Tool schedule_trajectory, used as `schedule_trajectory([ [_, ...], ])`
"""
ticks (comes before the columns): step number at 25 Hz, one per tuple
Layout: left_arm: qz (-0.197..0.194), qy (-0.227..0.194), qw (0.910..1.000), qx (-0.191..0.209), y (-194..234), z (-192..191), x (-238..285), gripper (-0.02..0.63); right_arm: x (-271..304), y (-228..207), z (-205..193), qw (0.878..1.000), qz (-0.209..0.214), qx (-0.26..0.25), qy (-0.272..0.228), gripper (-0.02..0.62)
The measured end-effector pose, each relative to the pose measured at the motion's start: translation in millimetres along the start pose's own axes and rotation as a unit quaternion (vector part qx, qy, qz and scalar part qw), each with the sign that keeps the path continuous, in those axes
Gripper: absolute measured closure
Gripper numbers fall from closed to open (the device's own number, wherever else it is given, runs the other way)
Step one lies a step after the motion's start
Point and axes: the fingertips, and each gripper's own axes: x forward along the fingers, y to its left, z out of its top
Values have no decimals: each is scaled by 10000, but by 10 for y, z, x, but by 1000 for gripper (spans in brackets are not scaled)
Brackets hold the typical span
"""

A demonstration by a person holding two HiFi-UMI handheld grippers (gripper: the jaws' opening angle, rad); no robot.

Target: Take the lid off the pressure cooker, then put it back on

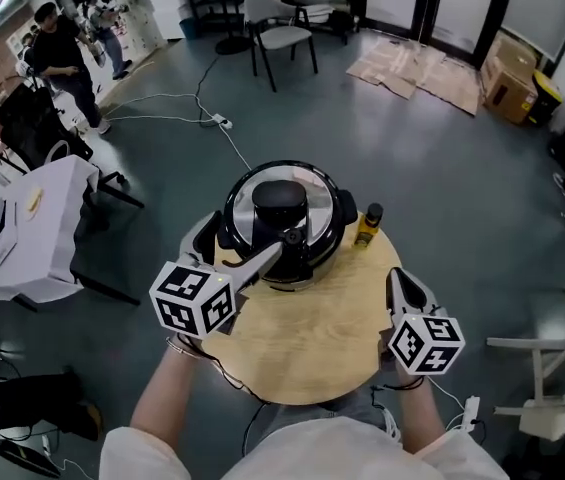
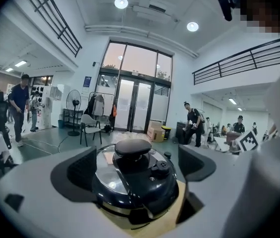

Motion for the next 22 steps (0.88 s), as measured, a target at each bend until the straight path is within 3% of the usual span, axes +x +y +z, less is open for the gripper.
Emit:
schedule_trajectory([
  [6,-239,129,9996,62,20,22,204,104,170,63,-24,9999,131,-24,93,594],
  [15,-648,438,9948,660,66,96,448,104,378,90,-147,9994,181,168,227,594],
  [19,-1056,641,9866,1064,48,140,552,104,446,52,-152,9994,155,185,252,594],
  [22,-1490,907,9739,1453,-7,103,623,106,474,9,-166,9993,103,190,296,594],
])
